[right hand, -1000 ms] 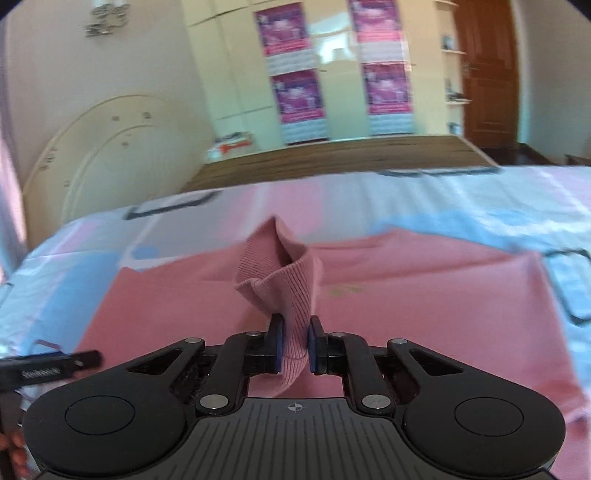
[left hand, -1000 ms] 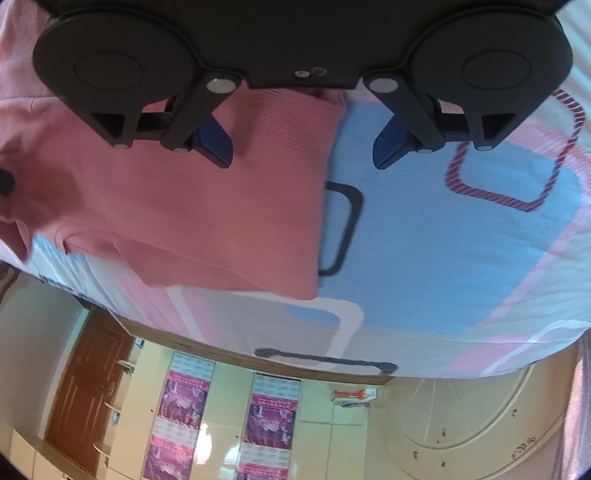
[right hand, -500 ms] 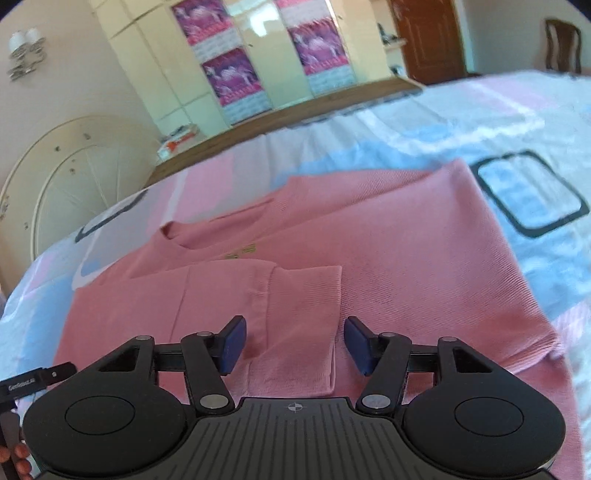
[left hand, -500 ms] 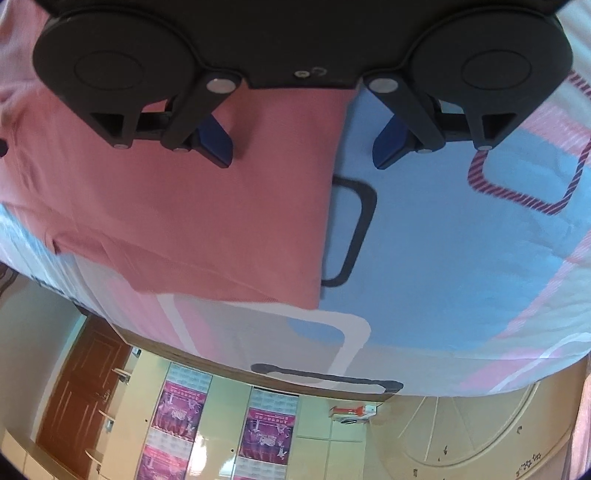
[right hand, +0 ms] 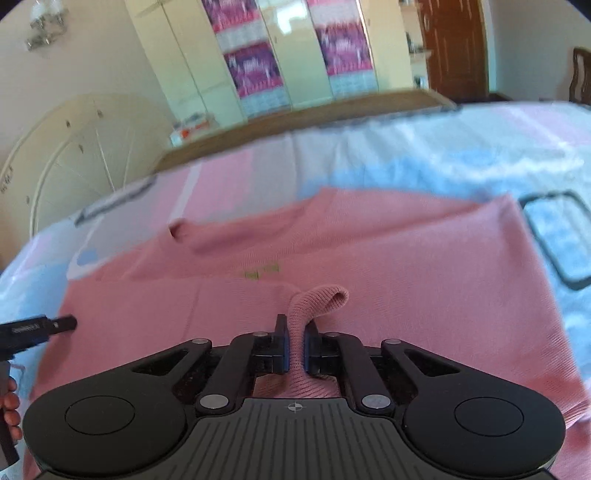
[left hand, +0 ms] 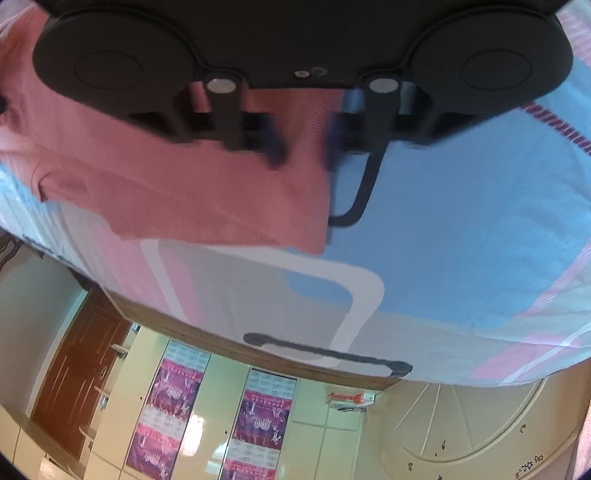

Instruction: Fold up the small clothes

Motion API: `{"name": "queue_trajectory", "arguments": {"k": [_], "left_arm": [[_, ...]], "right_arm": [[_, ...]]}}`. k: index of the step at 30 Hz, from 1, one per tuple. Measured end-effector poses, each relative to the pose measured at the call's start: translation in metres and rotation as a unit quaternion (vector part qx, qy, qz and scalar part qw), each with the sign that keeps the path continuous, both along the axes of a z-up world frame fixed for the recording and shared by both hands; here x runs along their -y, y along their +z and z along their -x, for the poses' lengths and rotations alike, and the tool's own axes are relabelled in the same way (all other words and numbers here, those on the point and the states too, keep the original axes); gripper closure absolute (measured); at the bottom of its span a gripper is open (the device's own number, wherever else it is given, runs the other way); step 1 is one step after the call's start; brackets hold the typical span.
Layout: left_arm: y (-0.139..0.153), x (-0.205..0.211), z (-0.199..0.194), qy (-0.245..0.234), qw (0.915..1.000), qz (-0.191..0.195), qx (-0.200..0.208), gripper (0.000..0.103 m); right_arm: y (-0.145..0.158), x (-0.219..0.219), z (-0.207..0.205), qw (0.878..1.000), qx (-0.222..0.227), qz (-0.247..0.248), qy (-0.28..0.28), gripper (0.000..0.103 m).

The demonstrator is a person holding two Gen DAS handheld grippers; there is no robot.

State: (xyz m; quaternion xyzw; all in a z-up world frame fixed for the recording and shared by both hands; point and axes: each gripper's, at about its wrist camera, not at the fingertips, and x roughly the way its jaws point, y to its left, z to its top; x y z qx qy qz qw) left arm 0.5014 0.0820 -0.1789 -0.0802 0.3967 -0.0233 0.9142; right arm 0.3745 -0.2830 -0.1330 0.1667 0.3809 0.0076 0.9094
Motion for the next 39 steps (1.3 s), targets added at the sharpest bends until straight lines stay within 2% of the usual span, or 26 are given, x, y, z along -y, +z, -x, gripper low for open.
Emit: {"name": "queue_trajectory", "arguments": {"k": [2,3,7,9,11,13,16,17,18,21,28,33,36,39], "left_arm": [[0.0,0.001,0.0,0.0,0.9999,-0.006,0.008,0.091],[-0.002,0.002,0.001,-0.002,0.9999,-0.011,0.01,0.091],[-0.005,0.006,0.001,-0.004,0.9994,-0.031,0.011,0.085],[-0.002,0.006,0.001,-0.001,0.9992,-0.04,0.009,0.077],[0.002,0.006,0.003,0.0,0.9991,-0.043,0.007,0.076],[0.007,0.008,0.008,-0.003,0.9988,-0.047,0.007,0.071],[0.015,0.017,0.018,-0.01,0.998,-0.062,0.012,0.053],[0.017,0.02,0.021,-0.011,0.9975,-0.067,0.015,0.042],[0.021,0.025,0.025,-0.014,0.9971,-0.072,0.02,0.036],[0.029,0.04,0.034,-0.035,0.9953,-0.086,0.029,0.034],[0.023,0.064,0.053,-0.069,0.9943,-0.08,0.013,0.033],[0.001,0.065,0.06,-0.069,0.9937,-0.086,-0.019,0.033],[-0.006,0.062,0.065,-0.071,0.9928,-0.097,-0.008,0.03],[-0.004,0.058,0.067,-0.069,0.9928,-0.097,-0.009,0.03]], "right_arm": [[0.012,0.003,0.012,0.999,0.036,0.028,-0.014,0.097],[0.012,0.005,0.016,0.998,0.04,0.041,-0.022,0.097],[-0.017,0.009,0.009,0.999,-0.025,0.043,-0.01,0.097],[-0.015,0.008,0.014,0.998,-0.016,0.051,-0.017,0.095],[-0.009,0.01,0.019,0.999,-0.005,0.045,-0.026,0.088],[0.002,0.01,0.024,0.998,0.016,0.058,-0.036,0.086],[0.016,0.011,0.024,0.997,0.033,0.058,-0.032,0.085],[0.018,0.008,0.023,0.997,0.035,0.059,-0.026,0.085],[0.021,0.005,0.023,0.997,0.037,0.06,-0.019,0.085],[0.023,-0.005,0.014,0.998,0.036,0.056,0.006,0.081],[0.012,-0.031,0.005,0.997,0.015,0.051,0.047,0.078],[-0.006,-0.034,0.015,0.995,-0.016,0.073,0.064,0.078],[-0.016,-0.029,0.023,0.992,-0.026,0.11,0.063,0.078],[-0.017,-0.02,0.028,0.992,-0.023,0.106,0.064,0.078]]}}
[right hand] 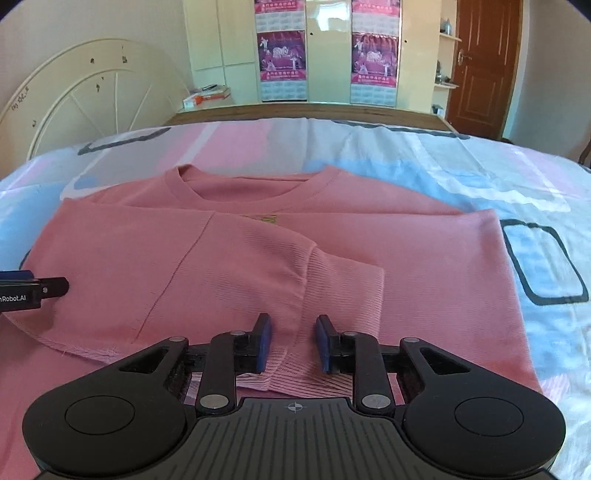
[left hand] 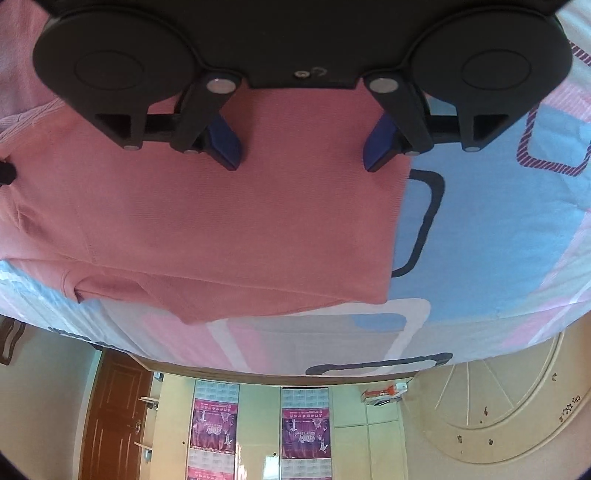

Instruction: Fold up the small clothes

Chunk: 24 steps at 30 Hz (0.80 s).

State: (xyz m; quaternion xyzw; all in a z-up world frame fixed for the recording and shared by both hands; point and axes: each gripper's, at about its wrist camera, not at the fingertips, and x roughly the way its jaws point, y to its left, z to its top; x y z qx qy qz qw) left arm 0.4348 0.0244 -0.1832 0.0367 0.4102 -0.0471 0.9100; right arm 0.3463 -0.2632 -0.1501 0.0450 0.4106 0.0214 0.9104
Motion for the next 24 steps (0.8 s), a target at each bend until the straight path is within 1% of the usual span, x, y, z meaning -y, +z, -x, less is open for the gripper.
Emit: {"name": "queue_trajectory", "arguments": {"k": [5,9,13,15,18,22,24], "left_arm": [[0.006,-0.01,0.011,0.011,0.9998,-0.015,0.004,0.031],[0.014,-0.015,0.024,0.016,0.9999,-0.004,0.003,0.035],[0.026,-0.005,0.044,0.0,0.9999,0.014,0.007,0.035],[0.027,0.002,0.057,-0.011,0.9996,0.028,0.001,0.035],[0.023,0.017,0.075,-0.035,0.9985,0.038,-0.016,0.035],[0.013,0.036,0.091,-0.058,0.9971,0.037,-0.034,0.035],[0.009,0.04,0.094,-0.059,0.9971,0.032,-0.036,0.034]], "right_arm": [[0.003,0.001,0.008,1.0,0.0,0.01,-0.003,0.077],[0.013,-0.003,0.015,1.0,0.005,0.004,-0.001,0.077],[0.027,-0.016,0.026,0.999,0.02,-0.014,0.021,0.077],[0.03,-0.025,0.033,0.999,0.02,-0.022,0.033,0.077],[0.031,-0.038,0.046,0.998,0.012,-0.033,0.052,0.077],[0.024,-0.057,0.059,0.996,-0.005,-0.039,0.078,0.077],[0.018,-0.063,0.063,0.996,-0.015,-0.034,0.085,0.077]]}}
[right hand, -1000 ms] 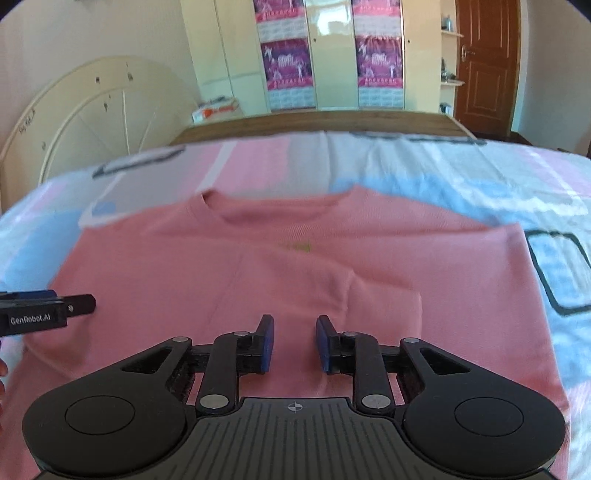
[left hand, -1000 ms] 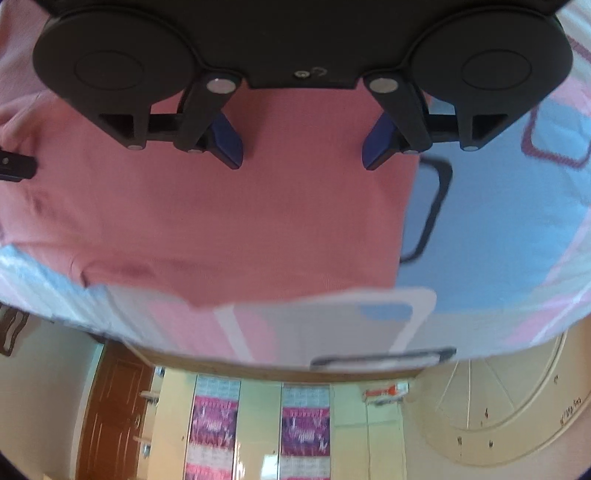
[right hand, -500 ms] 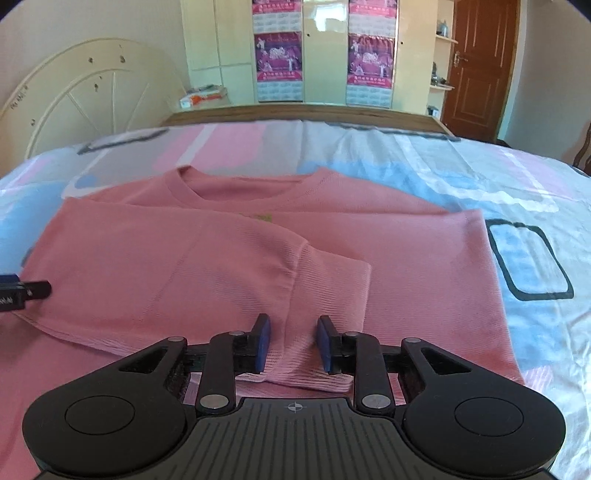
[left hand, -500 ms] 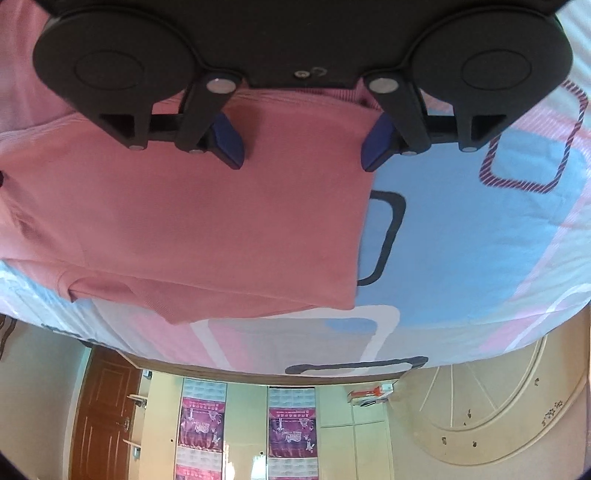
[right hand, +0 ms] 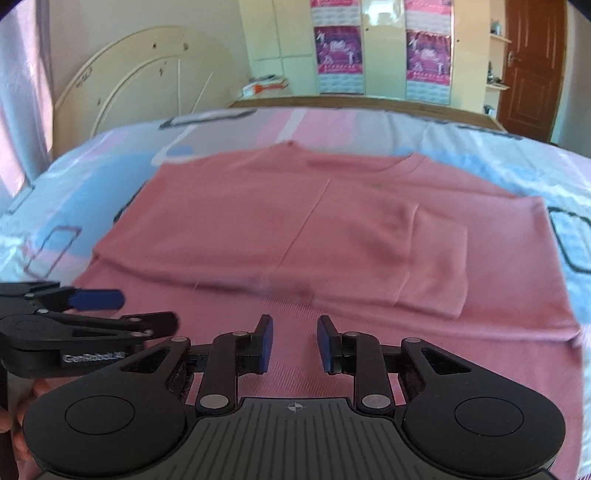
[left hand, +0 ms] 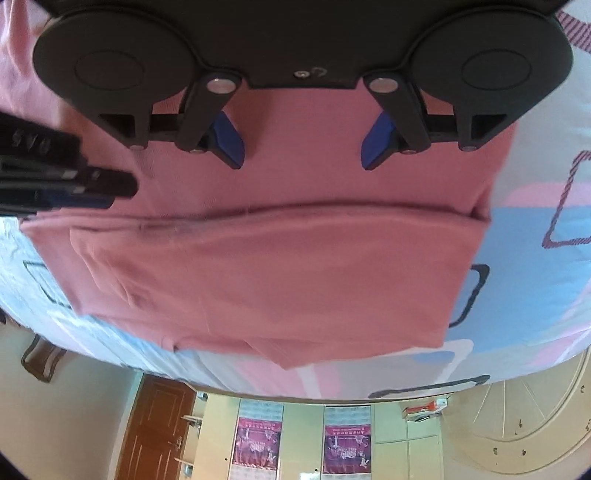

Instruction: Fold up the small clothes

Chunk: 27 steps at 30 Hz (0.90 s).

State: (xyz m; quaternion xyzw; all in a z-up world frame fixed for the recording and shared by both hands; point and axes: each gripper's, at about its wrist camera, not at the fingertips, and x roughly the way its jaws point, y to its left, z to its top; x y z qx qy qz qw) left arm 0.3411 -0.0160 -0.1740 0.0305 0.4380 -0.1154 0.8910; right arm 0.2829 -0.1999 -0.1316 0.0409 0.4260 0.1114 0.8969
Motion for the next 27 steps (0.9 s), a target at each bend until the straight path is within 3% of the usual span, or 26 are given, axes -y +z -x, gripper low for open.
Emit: {"name": "queue_trajectory", "arguments": {"k": [4,10,17,27], "left_arm": [[-0.006,-0.003,0.004,0.005,0.9999,-0.014,0.0,0.033],[-0.006,-0.018,0.017,0.028,0.9992,-0.027,0.005,0.031],[0.005,-0.016,0.038,0.041,0.9988,-0.026,-0.002,0.033],[0.008,0.02,0.078,0.028,0.9994,-0.019,-0.006,0.032]], "right_arm": [[-0.012,0.001,0.013,1.0,-0.014,0.027,0.008,0.077],[-0.018,0.039,0.043,0.998,-0.013,0.057,-0.026,0.077],[-0.014,0.073,0.071,0.997,-0.02,0.049,-0.061,0.077],[0.003,0.051,0.105,1.0,0.001,0.007,0.007,0.077]]}}
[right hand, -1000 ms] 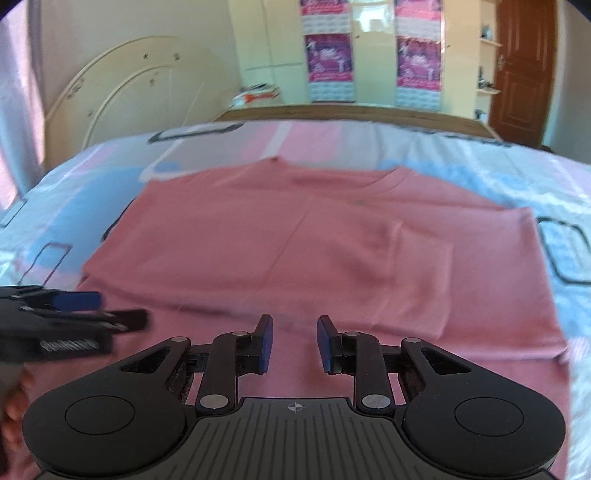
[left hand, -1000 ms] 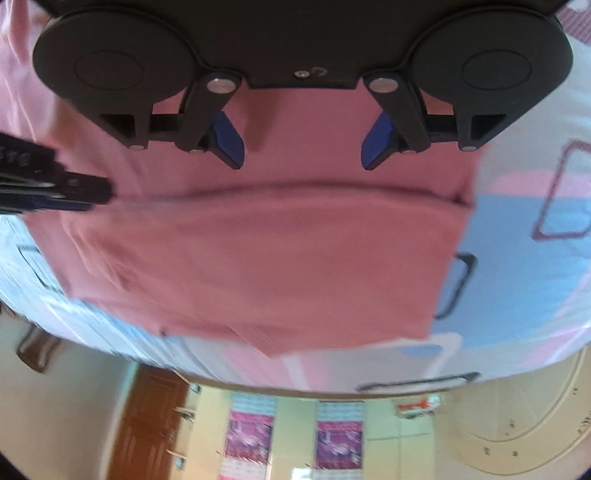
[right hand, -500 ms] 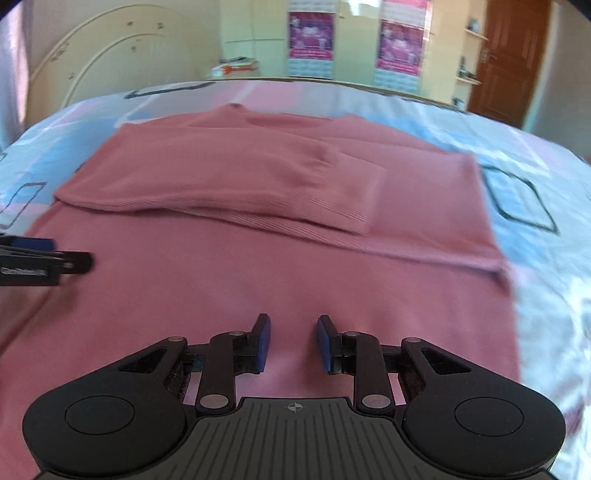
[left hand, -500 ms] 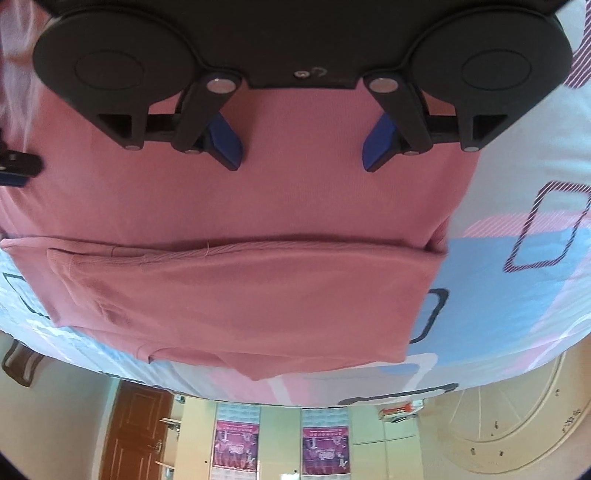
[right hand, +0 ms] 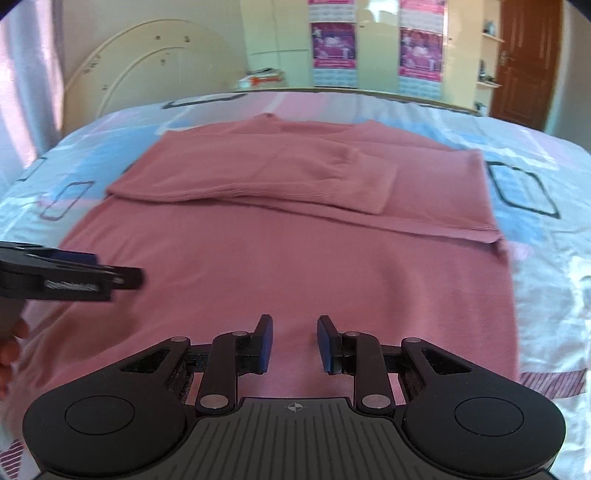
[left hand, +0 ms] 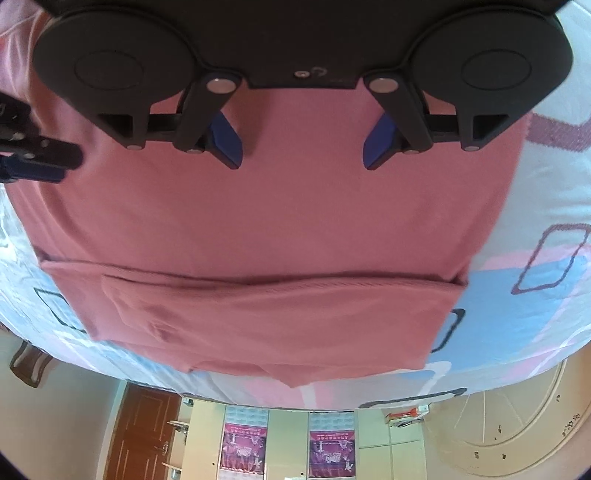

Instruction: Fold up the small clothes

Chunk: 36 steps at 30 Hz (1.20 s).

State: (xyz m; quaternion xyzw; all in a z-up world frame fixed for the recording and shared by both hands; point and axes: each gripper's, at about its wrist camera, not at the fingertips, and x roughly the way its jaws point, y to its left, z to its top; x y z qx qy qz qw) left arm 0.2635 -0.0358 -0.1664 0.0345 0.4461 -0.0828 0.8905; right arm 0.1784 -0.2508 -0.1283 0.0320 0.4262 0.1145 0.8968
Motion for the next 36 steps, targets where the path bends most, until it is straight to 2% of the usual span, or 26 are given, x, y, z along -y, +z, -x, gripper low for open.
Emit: {"name": "queue_trajectory", "arguments": {"k": [6,11,17,20,25,30,33,35,36], "left_arm": [[-0.009,0.012,0.016,0.007,0.9999,-0.015,-0.001,0.031],[-0.011,0.008,0.024,0.02,0.9995,-0.023,0.003,0.027],[-0.007,-0.004,0.038,0.022,0.9992,-0.032,-0.003,0.027],[-0.004,-0.009,0.043,0.021,0.9991,-0.035,-0.005,0.028],[-0.002,-0.016,0.056,0.008,0.9991,-0.041,-0.001,0.028],[-0.003,-0.036,0.073,0.01,0.9995,-0.032,-0.003,0.028],[-0.001,-0.046,0.083,0.007,0.9994,-0.033,-0.001,0.028],[0.002,-0.055,0.09,0.011,0.9995,-0.031,0.001,0.028],[0.003,-0.059,0.094,0.012,0.9995,-0.03,0.002,0.028]], "right_arm": [[-0.01,-0.011,0.011,0.999,-0.01,0.007,0.033,0.077],[-0.019,0.008,0.025,0.999,-0.013,0.024,0.03,0.077],[-0.018,0.032,0.053,0.999,-0.014,0.038,0.001,0.077],[-0.011,0.037,0.067,1.0,-0.01,0.018,-0.017,0.077],[-0.009,0.026,0.088,0.999,-0.018,0.027,-0.033,0.076],[-0.006,0.02,0.105,0.997,-0.023,0.045,-0.056,0.075],[-0.002,0.02,0.116,0.996,-0.021,0.056,-0.072,0.071],[-0.001,0.022,0.125,0.994,-0.021,0.061,-0.085,0.062],[-0.001,0.024,0.129,0.993,-0.021,0.064,-0.092,0.06]]}}
